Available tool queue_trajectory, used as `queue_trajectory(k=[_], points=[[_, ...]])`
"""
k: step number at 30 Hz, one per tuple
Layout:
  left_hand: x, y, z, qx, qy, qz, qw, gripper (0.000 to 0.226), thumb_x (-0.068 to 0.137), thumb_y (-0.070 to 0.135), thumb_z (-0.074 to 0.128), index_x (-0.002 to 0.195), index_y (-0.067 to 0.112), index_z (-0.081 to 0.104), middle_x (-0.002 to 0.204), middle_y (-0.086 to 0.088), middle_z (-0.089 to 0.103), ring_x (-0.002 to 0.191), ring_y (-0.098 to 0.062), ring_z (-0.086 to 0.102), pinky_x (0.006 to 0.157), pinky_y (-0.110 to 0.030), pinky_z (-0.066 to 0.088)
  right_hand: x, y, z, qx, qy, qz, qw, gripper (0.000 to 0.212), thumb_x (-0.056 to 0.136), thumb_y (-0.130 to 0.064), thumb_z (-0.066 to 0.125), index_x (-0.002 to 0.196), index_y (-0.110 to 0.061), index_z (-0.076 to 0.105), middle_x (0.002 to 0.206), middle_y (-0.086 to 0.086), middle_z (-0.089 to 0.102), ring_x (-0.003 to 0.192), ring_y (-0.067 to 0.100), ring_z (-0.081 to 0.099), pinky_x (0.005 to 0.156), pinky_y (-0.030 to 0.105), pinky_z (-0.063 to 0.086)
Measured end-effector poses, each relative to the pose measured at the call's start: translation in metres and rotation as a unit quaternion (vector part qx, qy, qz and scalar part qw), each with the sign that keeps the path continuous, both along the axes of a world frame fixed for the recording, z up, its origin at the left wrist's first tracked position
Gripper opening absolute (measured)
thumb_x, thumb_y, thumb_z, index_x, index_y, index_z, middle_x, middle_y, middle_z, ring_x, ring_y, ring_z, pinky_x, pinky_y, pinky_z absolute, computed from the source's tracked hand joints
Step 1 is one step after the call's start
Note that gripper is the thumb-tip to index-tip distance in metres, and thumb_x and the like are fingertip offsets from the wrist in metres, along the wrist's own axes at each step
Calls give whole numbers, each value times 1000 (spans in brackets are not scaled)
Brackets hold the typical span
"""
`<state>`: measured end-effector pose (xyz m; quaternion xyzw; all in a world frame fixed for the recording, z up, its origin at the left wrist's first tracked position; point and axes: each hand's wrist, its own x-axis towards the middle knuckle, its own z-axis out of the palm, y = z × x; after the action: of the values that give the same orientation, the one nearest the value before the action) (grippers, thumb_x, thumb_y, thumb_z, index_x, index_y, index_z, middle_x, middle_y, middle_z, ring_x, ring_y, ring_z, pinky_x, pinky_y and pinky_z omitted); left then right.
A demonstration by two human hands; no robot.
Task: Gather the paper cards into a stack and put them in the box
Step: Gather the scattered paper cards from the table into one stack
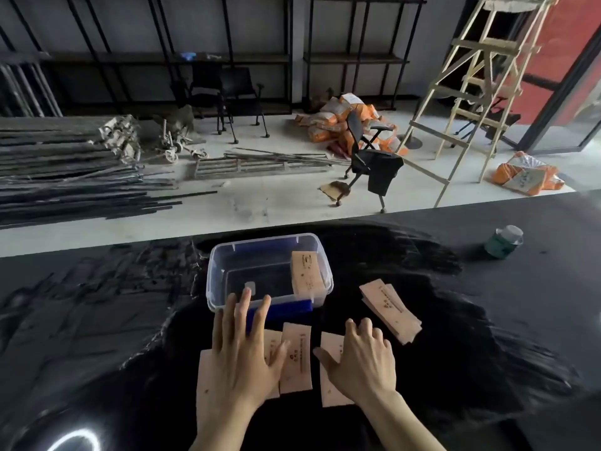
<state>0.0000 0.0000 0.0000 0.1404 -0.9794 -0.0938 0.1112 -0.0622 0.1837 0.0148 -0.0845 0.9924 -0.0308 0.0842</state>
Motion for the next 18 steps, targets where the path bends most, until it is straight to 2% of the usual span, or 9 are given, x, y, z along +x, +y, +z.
queue_trajectory(k=[4,7,14,18], points=[[1,2,-12,1,-16,-13,1000,85,84,57,65,156,24,34,160,-9,37,148,-32,36,120,-51,34,3,4,-8,-19,-43,-21,999,86,80,-78,59,142,-18,48,135,7,55,119,27,61,93,35,55],[-3,4,-22,-3,-35,-13,999,90,84,58,64,160,24,28,165,-7,32,152,-32,29,121,-52,32,5,5,-10,-21,-76,-17,997,70,84,-60,69,136,-17,53,131,5,56,117,26,62,88,34,55],[-19,7,-22,-17,-44,10,999,90,82,60,64,157,19,36,162,-12,36,149,-37,33,120,-54,34,0,2,-12,-52,-98,-40,993,60,88,-31,74,140,-20,49,130,6,57,116,26,62,83,33,56],[-36,7,-18,-27,-51,11,998,88,82,61,64,155,18,41,158,-14,42,146,-38,38,118,-55,37,-8,-5,-14,-90,-109,-66,988,67,88,-15,71,147,-19,42,130,9,55,116,28,64,82,32,56]])
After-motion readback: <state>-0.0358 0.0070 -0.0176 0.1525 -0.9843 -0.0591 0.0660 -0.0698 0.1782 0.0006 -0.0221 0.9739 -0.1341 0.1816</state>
